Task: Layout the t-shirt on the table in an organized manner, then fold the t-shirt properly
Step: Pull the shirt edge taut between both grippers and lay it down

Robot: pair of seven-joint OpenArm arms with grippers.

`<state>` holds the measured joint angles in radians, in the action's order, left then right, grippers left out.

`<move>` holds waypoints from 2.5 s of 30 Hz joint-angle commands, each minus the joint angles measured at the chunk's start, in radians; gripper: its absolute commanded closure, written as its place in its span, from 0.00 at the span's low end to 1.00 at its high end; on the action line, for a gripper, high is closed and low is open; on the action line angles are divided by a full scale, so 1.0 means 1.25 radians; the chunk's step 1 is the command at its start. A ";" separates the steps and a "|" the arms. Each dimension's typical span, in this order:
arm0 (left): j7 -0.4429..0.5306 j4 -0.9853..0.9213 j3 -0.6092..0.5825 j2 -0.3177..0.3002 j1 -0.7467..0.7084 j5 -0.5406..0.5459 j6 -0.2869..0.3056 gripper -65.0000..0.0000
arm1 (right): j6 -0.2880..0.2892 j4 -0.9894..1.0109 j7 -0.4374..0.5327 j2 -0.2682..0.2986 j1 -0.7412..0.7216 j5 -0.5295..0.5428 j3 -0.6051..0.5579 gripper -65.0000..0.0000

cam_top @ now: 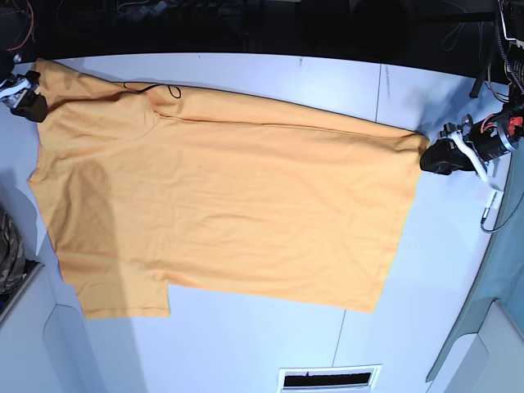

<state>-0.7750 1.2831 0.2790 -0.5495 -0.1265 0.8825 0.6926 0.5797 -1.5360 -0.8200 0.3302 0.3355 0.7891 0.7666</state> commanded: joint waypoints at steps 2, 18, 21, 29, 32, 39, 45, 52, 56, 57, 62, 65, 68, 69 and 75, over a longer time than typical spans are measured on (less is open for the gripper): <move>-0.010 0.012 0.031 -0.017 0.008 0.031 0.004 0.59 | -0.001 -0.012 0.011 0.018 0.000 0.011 0.035 0.53; -0.004 -0.047 0.039 0.003 -0.007 -0.006 0.004 0.35 | 0.004 0.247 0.081 0.057 -0.006 -0.020 0.037 0.33; 0.024 -0.063 0.039 0.014 -0.007 -0.028 0.004 0.35 | 0.004 0.248 0.078 0.057 -0.007 -0.017 0.013 0.33; 0.037 -0.063 0.039 0.028 -0.005 -0.027 0.004 0.35 | 0.008 0.246 0.071 0.053 -0.007 0.042 -0.058 0.33; 0.037 -0.063 0.039 0.043 -0.005 -0.032 0.004 0.35 | 0.009 0.246 0.067 0.047 -0.007 0.042 -0.076 0.33; 0.068 -0.063 0.038 0.076 -0.005 -0.078 0.004 0.61 | 0.009 0.246 0.063 0.004 -0.007 0.042 -0.077 0.51; 0.040 -0.062 0.038 0.056 -0.006 -0.064 0.004 1.00 | 0.009 0.219 0.063 0.006 -0.006 0.042 -0.065 1.00; -0.052 -0.049 0.038 0.018 -0.011 0.028 0.004 1.00 | 0.009 0.124 0.064 0.030 -0.007 0.009 -0.027 1.00; -0.054 -0.049 0.038 0.019 -0.022 0.055 0.004 1.00 | 0.008 0.123 0.063 0.073 -0.021 -0.010 -0.027 1.00; -0.054 -0.049 0.038 0.019 -0.025 0.060 0.004 1.00 | 0.007 0.123 0.063 0.081 -0.022 -0.013 -0.027 1.00; -0.054 -0.049 0.038 0.024 -0.038 0.063 0.004 1.00 | 0.006 0.123 0.063 0.097 -0.022 -0.020 -0.027 1.00; -0.053 -0.049 0.038 0.028 -0.046 0.064 0.004 1.00 | 0.006 0.123 0.064 0.097 -0.022 -0.018 -0.027 1.00; -0.054 -0.049 0.038 0.032 -0.059 0.064 0.004 1.00 | 0.006 0.123 0.066 0.097 -0.022 -0.020 -0.027 1.00; -0.054 -0.049 0.038 0.032 -0.063 0.068 0.004 1.00 | 0.006 0.123 0.067 0.097 -0.022 -0.023 -0.027 1.00; -0.055 -0.049 0.038 0.032 -0.092 0.088 0.004 1.00 | 0.006 0.123 0.070 0.097 -0.022 -0.044 -0.027 1.00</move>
<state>-0.8600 1.2079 0.3145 -0.4843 -0.2440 0.9859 0.6971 0.5987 -1.3663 -0.7666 0.4191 0.3103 0.7383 0.7197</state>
